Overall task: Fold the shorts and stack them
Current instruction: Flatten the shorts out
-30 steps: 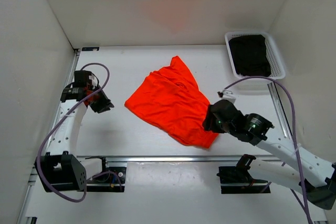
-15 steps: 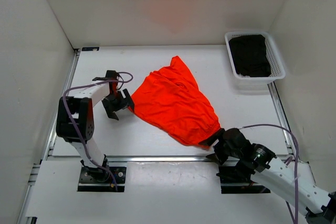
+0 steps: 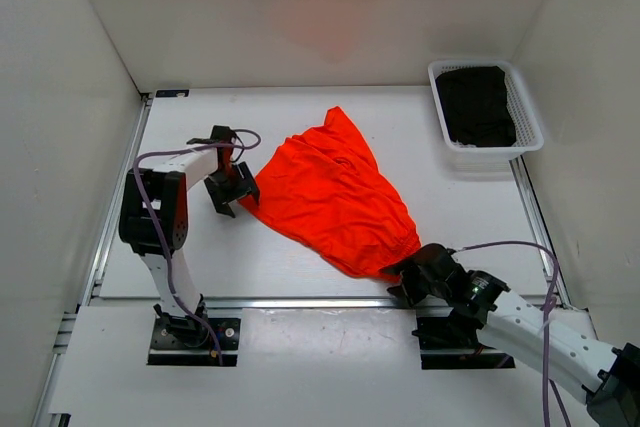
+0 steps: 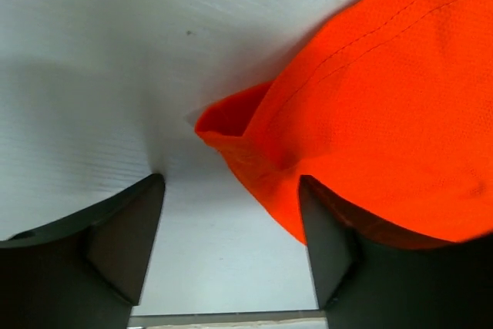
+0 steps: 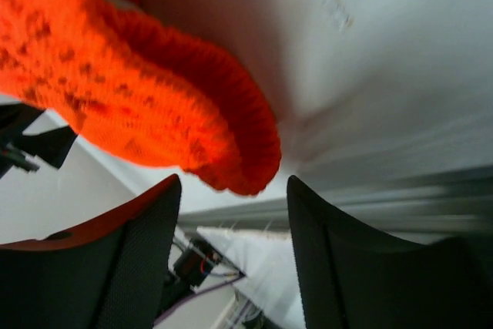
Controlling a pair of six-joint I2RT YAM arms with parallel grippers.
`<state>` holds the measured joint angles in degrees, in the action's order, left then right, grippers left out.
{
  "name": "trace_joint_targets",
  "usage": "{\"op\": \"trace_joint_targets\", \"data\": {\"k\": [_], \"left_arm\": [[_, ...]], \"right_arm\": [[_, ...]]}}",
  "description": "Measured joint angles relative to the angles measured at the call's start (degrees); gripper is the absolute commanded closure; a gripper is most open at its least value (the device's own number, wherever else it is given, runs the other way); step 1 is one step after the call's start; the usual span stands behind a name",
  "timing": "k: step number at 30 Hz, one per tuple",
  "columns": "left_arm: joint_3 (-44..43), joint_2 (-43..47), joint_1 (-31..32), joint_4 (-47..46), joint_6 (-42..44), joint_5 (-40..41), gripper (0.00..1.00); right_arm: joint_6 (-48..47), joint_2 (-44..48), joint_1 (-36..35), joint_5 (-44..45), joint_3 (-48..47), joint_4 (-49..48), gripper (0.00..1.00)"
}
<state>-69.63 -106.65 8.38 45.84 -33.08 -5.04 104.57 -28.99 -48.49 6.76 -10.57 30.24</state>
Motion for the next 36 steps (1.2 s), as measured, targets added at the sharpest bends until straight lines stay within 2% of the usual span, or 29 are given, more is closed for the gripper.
{"op": "trace_joint_targets", "data": {"k": [2, 3, 4, 5, 7, 8, 13, 18, 25, 29, 33, 36], "left_arm": [[-0.37, -0.42, 0.07, -0.07, -0.33, -0.02, 0.5], [-0.55, -0.76, 0.09, -0.2, -0.2, 0.0, 0.61], [-0.76, -1.07, 0.11, -0.17, -0.15, -0.13, 0.77], [-0.9, -1.4, 0.11, -0.44, -0.61, -0.2, 0.9], [-1.25, -1.9, 0.09, -0.66, -0.37, -0.79, 0.9], [-1.36, -1.9, 0.11, -0.79, -0.28, -0.94, 0.9], [-1.6, -1.42, 0.11, -0.76, -0.22, -1.27, 0.9], [-5.64, 3.8, -1.16, 2.16, -0.09, -3.37, 0.9], [-24.76, 16.2, -7.45, 8.61, 0.94, -6.49, 0.9], [-34.4, 24.33, -11.89, 10.64, 1.18, -8.79, 0.9], [-39.93, 32.37, -15.12, 12.15, 1.05, -10.21, 0.9], [-41.33, 38.75, -15.32, 13.42, 0.76, -9.73, 0.9]], "right_arm": [[0.04, -1.36, 0.0, 1.88, 0.02, -0.74, 0.57], [0.04, -1.79, 0.02, 2.47, 0.02, -1.07, 0.57], [0.07, -2.25, 0.0, 3.72, 0.04, -1.4, 0.68], [-0.44, -2.67, 0.0, 4.96, 0.04, -1.75, 0.74], [-1.84, -3.32, 0.0, 7.08, -0.04, -1.97, 0.88], [-2.58, -3.74, 0.0, 8.24, -0.17, -1.92, 1.0], [-8.28, -9.01, 0.22, 12.66, -6.36, 0.52, 1.0], [-20.22, -16.13, 0.37, 16.37, -21.09, 4.66, 1.0], [-48.92, -30.32, 0.39, 19.8, -55.3, 11.61, 1.0], [-63.73, -35.21, 0.39, 19.19, -71.73, 15.04, 1.0], [-74.14, -35.78, 0.39, 16.26, -82.12, 18.88, 1.0], [-78.93, -33.83, 0.39, 12.11, -86.23, 21.03, 1.0]]}}
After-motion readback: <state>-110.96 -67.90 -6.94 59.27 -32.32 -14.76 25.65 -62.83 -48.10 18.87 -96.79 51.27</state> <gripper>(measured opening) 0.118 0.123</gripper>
